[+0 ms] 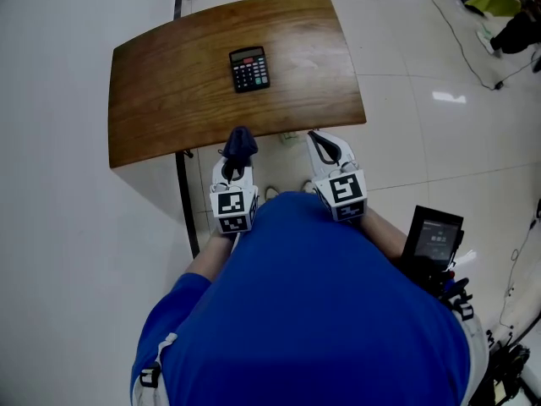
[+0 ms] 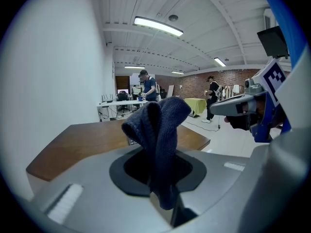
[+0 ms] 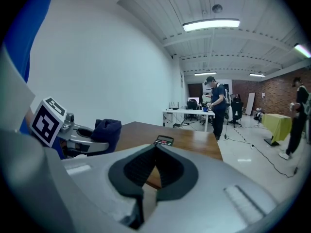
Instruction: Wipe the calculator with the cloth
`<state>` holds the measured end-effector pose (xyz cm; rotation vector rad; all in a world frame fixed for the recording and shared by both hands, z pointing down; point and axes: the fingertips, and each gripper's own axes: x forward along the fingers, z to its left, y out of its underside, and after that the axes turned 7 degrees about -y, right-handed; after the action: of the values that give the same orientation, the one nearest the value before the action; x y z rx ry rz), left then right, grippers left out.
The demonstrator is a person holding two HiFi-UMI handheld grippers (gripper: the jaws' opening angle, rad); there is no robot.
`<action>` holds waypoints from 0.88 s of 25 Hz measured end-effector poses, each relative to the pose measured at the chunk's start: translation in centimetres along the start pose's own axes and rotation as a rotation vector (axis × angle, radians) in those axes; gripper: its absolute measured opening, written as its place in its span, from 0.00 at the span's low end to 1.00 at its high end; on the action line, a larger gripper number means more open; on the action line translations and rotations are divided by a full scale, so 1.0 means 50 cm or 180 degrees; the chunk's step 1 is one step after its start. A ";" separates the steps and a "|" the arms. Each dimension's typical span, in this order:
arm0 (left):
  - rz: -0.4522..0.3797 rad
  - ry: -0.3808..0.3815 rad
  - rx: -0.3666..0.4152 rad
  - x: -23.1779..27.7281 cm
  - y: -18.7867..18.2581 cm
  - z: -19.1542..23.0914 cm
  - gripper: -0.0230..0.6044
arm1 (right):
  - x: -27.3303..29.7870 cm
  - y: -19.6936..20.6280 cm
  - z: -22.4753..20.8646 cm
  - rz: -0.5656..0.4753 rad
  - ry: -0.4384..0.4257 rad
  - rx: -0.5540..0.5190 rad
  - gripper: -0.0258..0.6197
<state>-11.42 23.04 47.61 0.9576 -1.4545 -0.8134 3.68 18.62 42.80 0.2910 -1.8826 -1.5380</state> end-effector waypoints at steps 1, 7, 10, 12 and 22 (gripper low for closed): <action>0.0006 0.0015 -0.0017 0.003 -0.002 0.000 0.14 | 0.000 0.000 -0.001 0.0005 0.0023 0.0006 0.04; 0.0008 0.0112 0.0032 0.022 -0.016 -0.015 0.14 | 0.004 0.003 -0.021 -0.0041 0.0074 0.0062 0.04; 0.0028 0.0155 0.0025 0.027 -0.018 -0.020 0.14 | 0.004 -0.002 -0.026 -0.0047 0.0095 0.0096 0.04; 0.0028 0.0182 0.0036 0.029 -0.018 -0.022 0.14 | 0.005 -0.004 -0.026 -0.0065 0.0088 0.0120 0.04; 0.0052 0.0155 0.0015 0.028 -0.031 -0.016 0.14 | 0.008 -0.012 -0.026 0.0005 0.0110 0.0080 0.04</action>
<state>-10.47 21.15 46.89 0.9616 -1.4211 -0.7701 4.05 17.22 42.49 0.3252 -1.8760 -1.4999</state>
